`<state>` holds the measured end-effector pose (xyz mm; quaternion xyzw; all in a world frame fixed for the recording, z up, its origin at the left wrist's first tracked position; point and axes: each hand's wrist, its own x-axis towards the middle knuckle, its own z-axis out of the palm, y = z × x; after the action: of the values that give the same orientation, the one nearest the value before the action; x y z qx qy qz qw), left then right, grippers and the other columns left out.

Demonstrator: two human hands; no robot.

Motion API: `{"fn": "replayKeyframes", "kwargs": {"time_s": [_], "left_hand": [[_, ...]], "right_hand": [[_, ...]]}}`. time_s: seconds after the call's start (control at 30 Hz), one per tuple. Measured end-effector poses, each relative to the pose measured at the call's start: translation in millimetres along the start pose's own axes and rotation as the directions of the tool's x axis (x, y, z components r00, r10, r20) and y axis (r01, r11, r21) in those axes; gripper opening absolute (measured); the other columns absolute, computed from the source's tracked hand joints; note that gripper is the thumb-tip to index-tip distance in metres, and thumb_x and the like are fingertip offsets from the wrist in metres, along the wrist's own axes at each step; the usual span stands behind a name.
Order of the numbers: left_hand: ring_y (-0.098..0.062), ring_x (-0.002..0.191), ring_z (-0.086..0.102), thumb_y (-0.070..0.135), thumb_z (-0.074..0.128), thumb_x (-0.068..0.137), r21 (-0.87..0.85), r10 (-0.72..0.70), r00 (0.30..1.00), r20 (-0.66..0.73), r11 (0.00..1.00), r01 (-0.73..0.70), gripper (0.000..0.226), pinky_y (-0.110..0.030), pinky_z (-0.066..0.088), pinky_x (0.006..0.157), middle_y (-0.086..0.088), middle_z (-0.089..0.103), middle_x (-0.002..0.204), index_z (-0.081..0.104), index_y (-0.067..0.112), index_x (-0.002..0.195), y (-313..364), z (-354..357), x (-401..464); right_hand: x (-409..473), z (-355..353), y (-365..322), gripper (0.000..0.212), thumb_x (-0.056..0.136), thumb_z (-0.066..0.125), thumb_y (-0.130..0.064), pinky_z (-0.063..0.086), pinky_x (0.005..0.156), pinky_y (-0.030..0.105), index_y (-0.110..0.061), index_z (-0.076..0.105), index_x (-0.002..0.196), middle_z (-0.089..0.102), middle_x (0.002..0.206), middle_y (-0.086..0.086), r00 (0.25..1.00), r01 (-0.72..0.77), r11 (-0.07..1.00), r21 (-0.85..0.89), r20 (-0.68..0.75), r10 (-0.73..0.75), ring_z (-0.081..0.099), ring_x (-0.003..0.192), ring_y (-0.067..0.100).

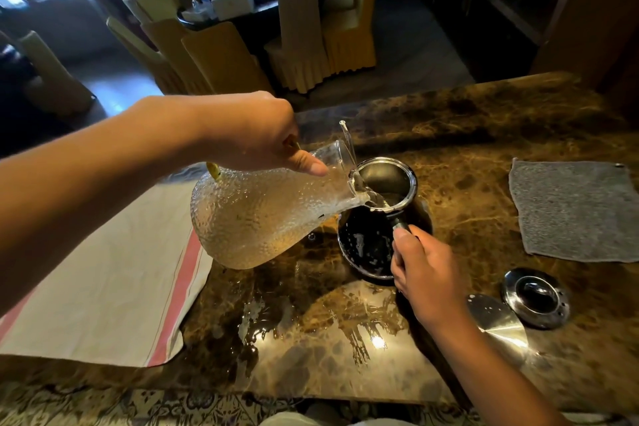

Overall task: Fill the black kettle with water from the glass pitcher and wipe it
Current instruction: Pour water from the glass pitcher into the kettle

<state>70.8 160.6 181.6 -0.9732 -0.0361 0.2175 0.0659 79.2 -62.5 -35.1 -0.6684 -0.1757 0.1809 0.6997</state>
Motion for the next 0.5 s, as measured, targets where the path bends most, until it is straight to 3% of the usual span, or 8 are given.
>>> {"fn": "replayKeyframes", "kwargs": {"time_s": [0.13, 0.27, 0.5], "left_hand": [[-0.021, 0.069, 0.067, 0.091, 0.033, 0.056, 0.001, 0.022, 1.0, 0.003, 1.0, -0.022, 0.087, -0.035, 0.06, 0.065, -0.007, 0.068, 0.074, 0.065, 0.013, 0.078, -0.1, -1.0, 0.8], [-0.017, 0.068, 0.065, 0.089, 0.034, 0.056, 0.014, -0.008, 1.0, 0.03, 1.0, 0.007, 0.083, -0.028, 0.052, 0.058, -0.003, 0.068, 0.074, 0.064, 0.016, 0.08, 5.6, -4.7, 0.2], [-0.015, 0.062, 0.059, 0.085, 0.039, 0.061, 0.057, -0.055, 0.997, 0.045, 0.997, 0.052, 0.071, -0.026, 0.043, 0.053, -0.001, 0.063, 0.068, 0.061, 0.019, 0.074, 11.0, -11.6, 4.7]], "right_hand": [[1.5, -0.5, 1.6, 0.052, 0.087, 0.05, -0.056, 0.025, 0.046, 0.027, -0.01, 0.04, 0.067, 0.035, 0.051, -0.002, 1.0, -0.019, 1.0, 0.011, 0.005, 0.019, 0.03, 0.046, 0.014], [1.6, -1.3, 2.7, 0.052, 0.087, 0.049, -0.058, 0.027, 0.045, 0.023, -0.01, 0.044, 0.068, 0.037, 0.05, -0.007, 1.0, -0.023, 1.0, 0.005, 0.013, 0.023, 0.032, 0.044, 0.01], [1.5, -1.2, 2.3, 0.053, 0.088, 0.05, -0.058, 0.026, 0.046, 0.028, -0.009, 0.042, 0.069, 0.036, 0.052, -0.001, 1.0, -0.016, 1.0, 0.003, 0.017, 0.016, 0.031, 0.047, 0.014]]}}
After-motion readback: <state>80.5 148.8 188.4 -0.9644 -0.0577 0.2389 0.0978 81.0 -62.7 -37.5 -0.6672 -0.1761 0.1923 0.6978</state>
